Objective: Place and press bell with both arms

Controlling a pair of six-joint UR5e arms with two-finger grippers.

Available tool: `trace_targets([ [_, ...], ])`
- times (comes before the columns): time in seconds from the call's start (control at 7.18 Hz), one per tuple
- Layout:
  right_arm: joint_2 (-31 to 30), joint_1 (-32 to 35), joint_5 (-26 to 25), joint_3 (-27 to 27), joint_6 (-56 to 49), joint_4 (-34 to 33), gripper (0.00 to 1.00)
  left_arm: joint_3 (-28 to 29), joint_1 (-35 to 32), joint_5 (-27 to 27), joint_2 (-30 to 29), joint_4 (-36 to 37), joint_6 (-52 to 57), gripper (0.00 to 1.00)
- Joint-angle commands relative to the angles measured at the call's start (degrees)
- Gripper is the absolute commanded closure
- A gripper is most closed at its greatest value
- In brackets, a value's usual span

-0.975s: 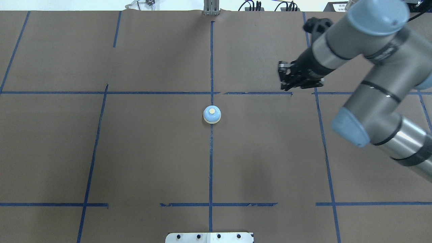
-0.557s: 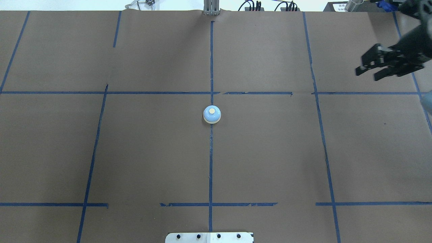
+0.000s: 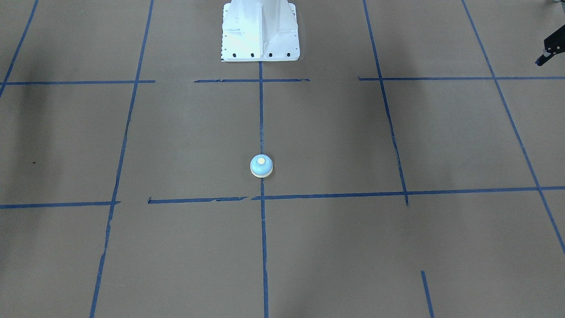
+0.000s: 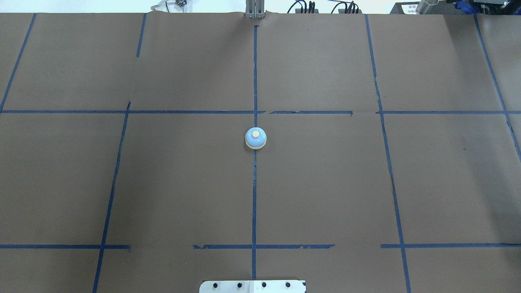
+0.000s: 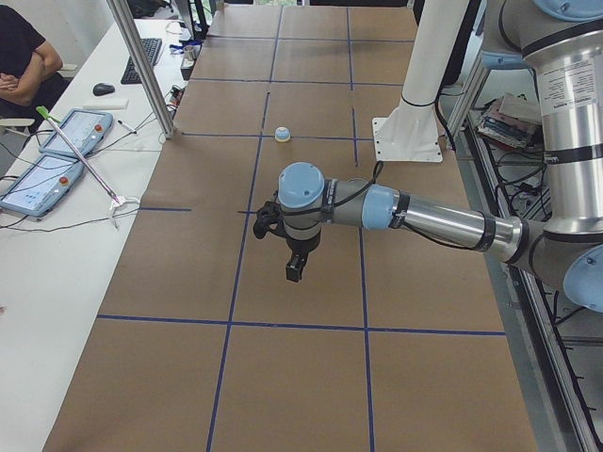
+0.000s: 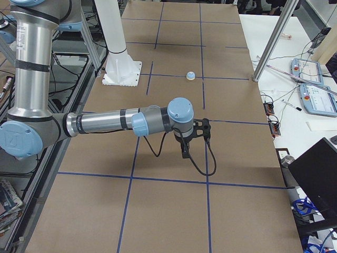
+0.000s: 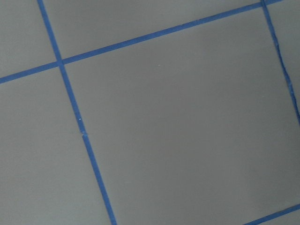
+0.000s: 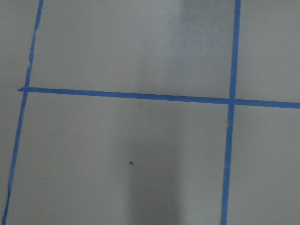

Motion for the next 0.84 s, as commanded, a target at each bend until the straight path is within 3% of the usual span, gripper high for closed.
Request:
trace_targets([
  [0.0, -3.2, 2.4, -1.0, -0.9, -5.1, 0.0, 0.0, 2.0, -3.7, 0.4, 0.9, 0.6, -0.4, 0.0],
  [0.28, -2.7, 1.9, -4.7, -2.7, -7.6, 0.0, 0.0, 4.2, -3.7, 0.1, 1.3, 0.0, -1.8, 0.0],
  [0.7, -3.4, 1.9, -4.0, -1.2, -7.6, -0.1, 0.0, 6.1, -3.7, 0.5, 1.6, 0.0, -4.1, 0.0],
])
